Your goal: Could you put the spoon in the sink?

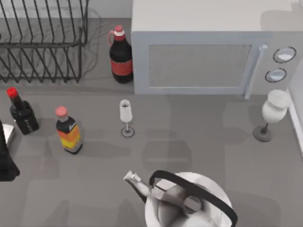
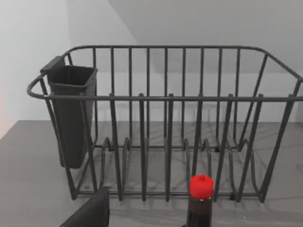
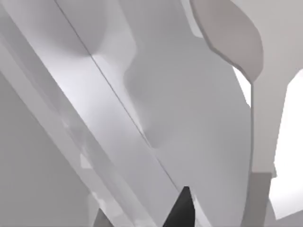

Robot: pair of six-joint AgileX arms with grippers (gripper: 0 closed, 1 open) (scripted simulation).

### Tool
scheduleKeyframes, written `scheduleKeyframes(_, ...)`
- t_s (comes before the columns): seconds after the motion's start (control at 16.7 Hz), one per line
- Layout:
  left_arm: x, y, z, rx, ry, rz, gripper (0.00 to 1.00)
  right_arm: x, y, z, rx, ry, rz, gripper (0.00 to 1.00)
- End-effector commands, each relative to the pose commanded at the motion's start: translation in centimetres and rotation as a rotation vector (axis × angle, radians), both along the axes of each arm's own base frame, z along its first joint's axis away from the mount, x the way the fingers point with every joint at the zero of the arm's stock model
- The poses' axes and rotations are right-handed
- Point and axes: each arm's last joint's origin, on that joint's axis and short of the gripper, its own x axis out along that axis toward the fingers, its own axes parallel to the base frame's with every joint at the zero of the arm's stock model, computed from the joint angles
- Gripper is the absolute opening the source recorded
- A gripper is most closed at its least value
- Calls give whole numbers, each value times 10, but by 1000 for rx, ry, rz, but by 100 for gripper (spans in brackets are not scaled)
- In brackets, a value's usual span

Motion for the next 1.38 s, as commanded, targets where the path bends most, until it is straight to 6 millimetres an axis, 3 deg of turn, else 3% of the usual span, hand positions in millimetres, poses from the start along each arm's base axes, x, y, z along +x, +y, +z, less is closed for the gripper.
scheduleKeyframes(0.24,0,0,0,0,0,0,100,8,-3,-8,-54,-22,-3,0)
scheduleKeyframes(0.9,0,0,0,0,0,0,100,11,-8,-6,-65,-72,-21,0)
scheduleKeyframes(1.38,0,0,0,0,0,0,100,9,-4,-42,-63,-38,-12,0)
